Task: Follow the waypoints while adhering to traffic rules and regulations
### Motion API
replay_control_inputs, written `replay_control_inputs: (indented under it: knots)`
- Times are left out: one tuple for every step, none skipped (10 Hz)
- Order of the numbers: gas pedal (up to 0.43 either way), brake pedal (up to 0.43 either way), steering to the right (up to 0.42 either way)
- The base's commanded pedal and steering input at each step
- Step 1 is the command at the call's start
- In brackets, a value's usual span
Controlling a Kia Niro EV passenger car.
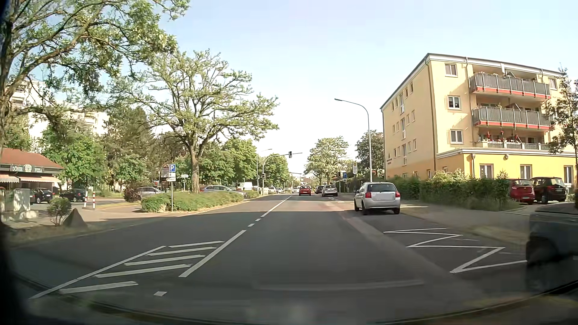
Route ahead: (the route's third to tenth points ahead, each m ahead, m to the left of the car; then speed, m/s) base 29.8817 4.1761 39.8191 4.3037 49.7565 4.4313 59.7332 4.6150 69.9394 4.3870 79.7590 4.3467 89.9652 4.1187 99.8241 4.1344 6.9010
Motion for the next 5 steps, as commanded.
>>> replay_control_inputs:
  knots:
    - [0.020,0.030,0.001]
    - [0.020,0.030,0.001]
    - [0.020,0.030,0.001]
    - [0.020,0.024,0.001]
    - [0.020,0.030,0.001]
